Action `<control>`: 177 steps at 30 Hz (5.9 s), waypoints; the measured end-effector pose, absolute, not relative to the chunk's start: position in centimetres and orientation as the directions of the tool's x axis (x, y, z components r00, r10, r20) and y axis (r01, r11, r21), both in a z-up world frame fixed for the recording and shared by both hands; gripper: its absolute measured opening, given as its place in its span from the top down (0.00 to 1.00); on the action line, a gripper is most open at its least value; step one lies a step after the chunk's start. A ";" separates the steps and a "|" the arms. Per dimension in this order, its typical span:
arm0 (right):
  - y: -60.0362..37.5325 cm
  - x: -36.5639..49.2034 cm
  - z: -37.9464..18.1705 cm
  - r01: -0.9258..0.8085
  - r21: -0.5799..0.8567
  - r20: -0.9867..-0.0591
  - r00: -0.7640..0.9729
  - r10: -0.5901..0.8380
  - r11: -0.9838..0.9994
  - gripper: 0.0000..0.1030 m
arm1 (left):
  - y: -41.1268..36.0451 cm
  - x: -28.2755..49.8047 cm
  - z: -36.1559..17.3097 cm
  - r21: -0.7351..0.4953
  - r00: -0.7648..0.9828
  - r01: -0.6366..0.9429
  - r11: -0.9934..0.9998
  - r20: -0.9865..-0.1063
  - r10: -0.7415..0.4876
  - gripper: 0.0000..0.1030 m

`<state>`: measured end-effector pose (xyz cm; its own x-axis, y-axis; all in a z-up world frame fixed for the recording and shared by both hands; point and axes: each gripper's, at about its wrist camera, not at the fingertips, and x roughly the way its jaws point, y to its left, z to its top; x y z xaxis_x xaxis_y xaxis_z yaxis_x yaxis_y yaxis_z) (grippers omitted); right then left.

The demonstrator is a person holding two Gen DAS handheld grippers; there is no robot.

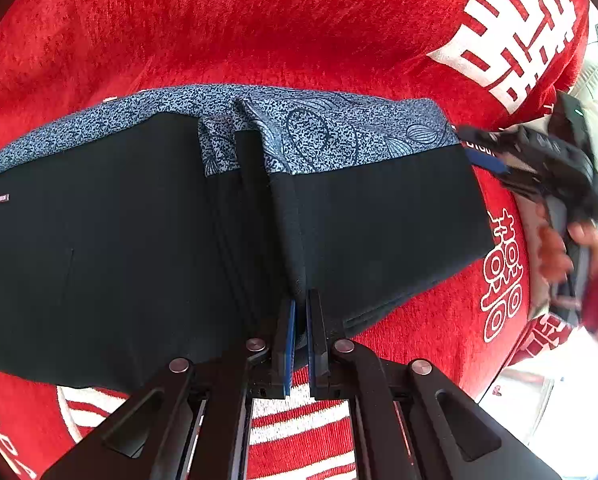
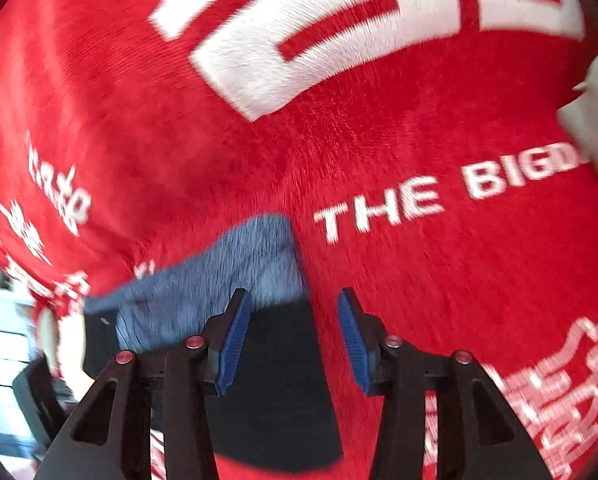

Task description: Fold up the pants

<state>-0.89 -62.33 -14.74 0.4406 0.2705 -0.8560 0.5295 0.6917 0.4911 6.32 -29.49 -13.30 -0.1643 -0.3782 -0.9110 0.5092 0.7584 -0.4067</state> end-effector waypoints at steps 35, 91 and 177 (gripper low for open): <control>-47.0 0.2 -11.7 0.372 0.425 -0.887 0.353 0.298 0.825 0.66 | -26.3 5.7 -10.4 -0.252 0.045 0.416 0.873 -0.954 -0.297 0.37; -34.1 3.2 -15.1 0.118 0.112 -0.986 0.136 0.095 0.987 0.26 | -14.0 6.5 -13.6 -0.245 0.052 0.070 0.967 -0.967 -0.249 0.29; -14.4 28.3 -13.0 -0.186 0.325 -0.925 -0.268 0.270 0.927 0.77 | -15.5 10.4 -10.0 0.238 0.601 0.339 0.910 -0.799 -0.016 0.74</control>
<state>28.28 -14.42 -12.96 -0.2680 0.2701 -0.9248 -0.1855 0.9274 0.3247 10.41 -15.54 -10.00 0.6014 -0.0156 -0.7988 0.3394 0.9101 0.2379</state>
